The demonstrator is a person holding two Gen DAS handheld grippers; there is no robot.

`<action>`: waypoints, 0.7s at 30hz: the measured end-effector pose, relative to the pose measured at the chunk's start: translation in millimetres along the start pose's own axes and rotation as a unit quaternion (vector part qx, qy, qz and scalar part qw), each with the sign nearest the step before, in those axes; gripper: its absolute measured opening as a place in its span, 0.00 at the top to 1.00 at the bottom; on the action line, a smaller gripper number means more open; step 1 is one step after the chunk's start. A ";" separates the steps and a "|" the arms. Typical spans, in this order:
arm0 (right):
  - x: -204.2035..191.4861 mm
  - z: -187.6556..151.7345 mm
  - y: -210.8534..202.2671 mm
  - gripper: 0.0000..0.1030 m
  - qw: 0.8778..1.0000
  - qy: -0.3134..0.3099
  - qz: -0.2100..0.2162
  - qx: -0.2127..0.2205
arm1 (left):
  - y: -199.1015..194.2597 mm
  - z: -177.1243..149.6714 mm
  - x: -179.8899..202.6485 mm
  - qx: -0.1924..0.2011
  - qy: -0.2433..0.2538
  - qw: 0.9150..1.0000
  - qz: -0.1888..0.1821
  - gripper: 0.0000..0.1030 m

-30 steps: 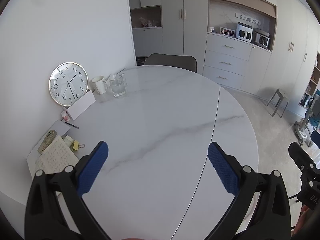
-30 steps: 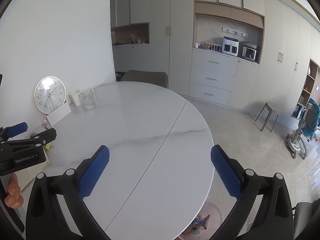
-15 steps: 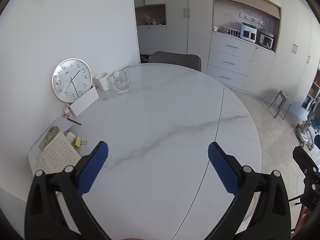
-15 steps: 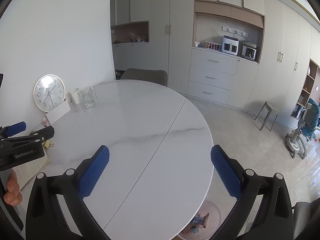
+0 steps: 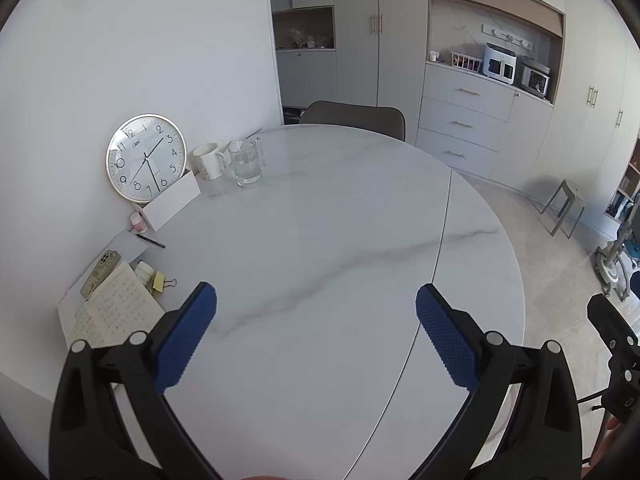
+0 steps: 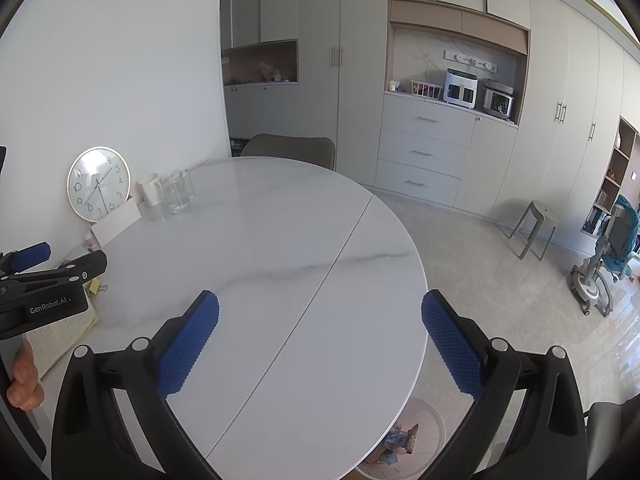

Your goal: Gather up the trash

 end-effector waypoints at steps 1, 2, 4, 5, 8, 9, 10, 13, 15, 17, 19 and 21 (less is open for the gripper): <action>0.1 -0.1 0.0 0.02 1.000 0.000 0.000 -0.001 | -0.1 -0.1 0.3 0.000 0.000 1.000 0.000 0.07; 0.8 -0.4 0.2 0.02 1.000 0.000 0.000 -0.001 | 0.0 -0.3 0.3 0.000 0.000 1.000 -0.001 0.07; 1.0 -0.5 0.0 0.02 1.000 0.000 -0.001 -0.001 | -0.4 -0.7 0.5 0.000 -0.001 1.000 -0.001 0.07; 0.8 -1.1 0.1 0.02 1.000 0.000 0.000 -0.001 | -0.9 -0.6 1.3 -0.001 -0.001 1.000 -0.001 0.07; 0.9 -2.4 -0.2 0.02 1.000 0.000 -0.001 0.000 | -0.8 -0.8 0.8 -0.002 -0.002 1.000 -0.002 0.07; 1.2 -2.9 0.0 0.02 1.000 0.001 -0.001 0.000 | -0.6 -0.7 1.5 -0.002 -0.001 1.000 -0.002 0.07; 1.5 -3.9 0.3 0.02 1.000 0.001 -0.001 -0.002 | -0.4 -0.5 2.0 -0.002 -0.001 1.000 -0.002 0.07; 2.5 -5.9 0.9 0.02 1.000 0.002 -0.001 -0.002 | -0.4 -0.6 1.9 -0.003 -0.001 1.000 -0.002 0.07; 2.3 -5.9 1.4 0.02 1.000 0.002 -0.001 -0.003 | 0.4 -0.3 1.5 -0.003 -0.001 1.000 -0.001 0.07; 2.5 -6.2 1.4 0.02 1.000 0.002 -0.001 -0.002 | 0.6 0.1 1.0 -0.003 -0.002 1.000 0.000 0.07; 2.3 -6.0 1.5 0.02 1.000 0.002 -0.001 -0.002 | 0.8 0.4 0.9 -0.002 -0.004 1.000 0.002 0.07; 2.6 -7.0 1.5 0.02 1.000 0.002 -0.001 -0.004 | 0.3 0.0 -0.6 0.002 -0.009 1.000 0.009 0.07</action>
Point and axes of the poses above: each gripper's, at about its wrist camera, not at the fingertips, and y roughly the way its jaws point, x to its right, z to its top, the point moved 3 cm from there along y, roughly the way its jaws point, and after that the axes turned 8 degrees about y, right-handed, at the moved point
